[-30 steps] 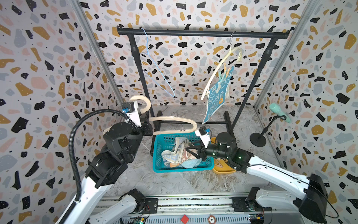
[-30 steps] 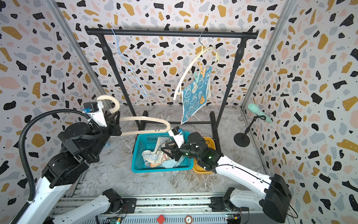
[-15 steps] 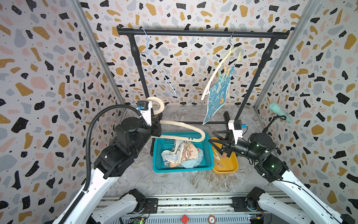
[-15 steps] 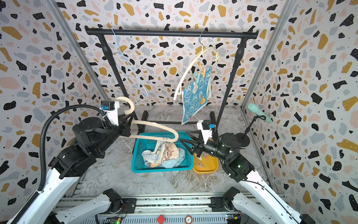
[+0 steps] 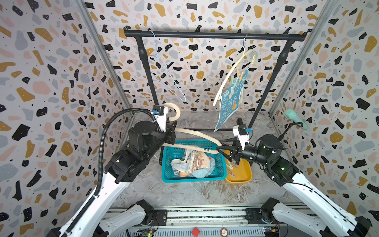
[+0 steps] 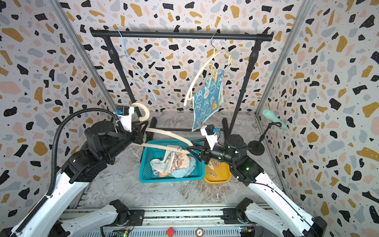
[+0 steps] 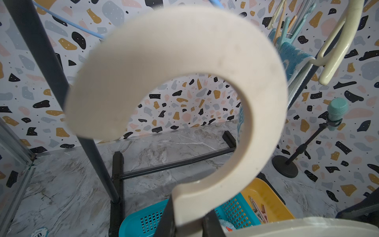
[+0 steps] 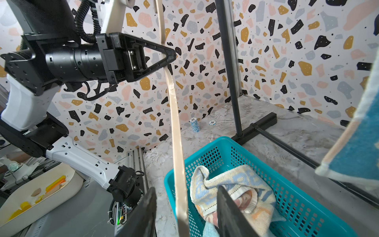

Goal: Remove the clothespins securing towels to the hanger
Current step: Place the hanger on the clothesline.

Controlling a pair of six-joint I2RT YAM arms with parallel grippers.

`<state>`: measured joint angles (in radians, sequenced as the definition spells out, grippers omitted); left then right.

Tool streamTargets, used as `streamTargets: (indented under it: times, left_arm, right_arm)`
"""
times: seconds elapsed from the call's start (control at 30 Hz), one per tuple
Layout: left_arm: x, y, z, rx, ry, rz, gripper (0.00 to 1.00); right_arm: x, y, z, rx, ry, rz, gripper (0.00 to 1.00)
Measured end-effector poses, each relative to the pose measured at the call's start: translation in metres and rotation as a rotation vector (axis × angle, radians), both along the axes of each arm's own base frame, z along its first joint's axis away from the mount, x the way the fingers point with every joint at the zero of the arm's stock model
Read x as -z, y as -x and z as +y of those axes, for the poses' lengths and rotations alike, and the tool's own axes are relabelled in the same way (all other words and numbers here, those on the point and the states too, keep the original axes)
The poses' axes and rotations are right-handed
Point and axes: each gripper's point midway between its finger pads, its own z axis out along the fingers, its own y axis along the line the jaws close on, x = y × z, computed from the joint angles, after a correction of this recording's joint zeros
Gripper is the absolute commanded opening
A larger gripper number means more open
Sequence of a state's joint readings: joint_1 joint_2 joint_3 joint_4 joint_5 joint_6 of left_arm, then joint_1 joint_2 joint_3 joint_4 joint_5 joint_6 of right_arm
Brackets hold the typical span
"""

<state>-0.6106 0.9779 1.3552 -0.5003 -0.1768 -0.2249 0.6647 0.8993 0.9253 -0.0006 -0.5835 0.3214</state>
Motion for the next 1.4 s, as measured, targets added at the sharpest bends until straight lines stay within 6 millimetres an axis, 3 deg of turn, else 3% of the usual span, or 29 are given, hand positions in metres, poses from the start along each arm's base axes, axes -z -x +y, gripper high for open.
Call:
streamTargets:
  times: [0.1,0.43,0.47,0.5,0.6,0.73,0.93,1.4]
  left_arm:
    - [0.0,0.001,-0.002,0.012,0.003,0.001,0.0]
    - [0.0,0.001,-0.007,0.035,0.015,0.007,0.0]
    - [0.0,0.0,-0.007,0.034,0.018,0.007,0.0]
    - [-0.001,0.0,-0.008,0.034,0.021,0.006,0.07]
    - [-0.003,0.0,-0.008,0.033,0.029,-0.001,0.37]
    - [-0.008,-0.001,-0.008,0.03,0.051,-0.013,0.62]
    - [-0.014,-0.001,-0.007,0.024,0.068,-0.03,0.69]
    - [-0.025,0.005,0.001,0.004,0.092,-0.071,0.69]
  right_arm:
    - [0.003,0.0,0.002,-0.008,0.005,0.006,0.37]
    - [0.003,0.001,0.004,-0.029,0.009,0.004,0.0]
    - [0.003,0.001,0.004,-0.029,0.009,0.001,0.0]
    - [0.001,0.001,0.004,-0.027,0.007,0.0,0.0]
    - [0.0,0.0,0.003,-0.014,0.005,-0.005,0.0]
    - [0.001,-0.002,-0.001,0.013,0.014,0.004,0.0]
    - [0.003,-0.003,-0.009,0.06,0.038,0.022,0.0]
    - [-0.035,0.015,-0.044,0.163,0.062,-0.061,0.0]
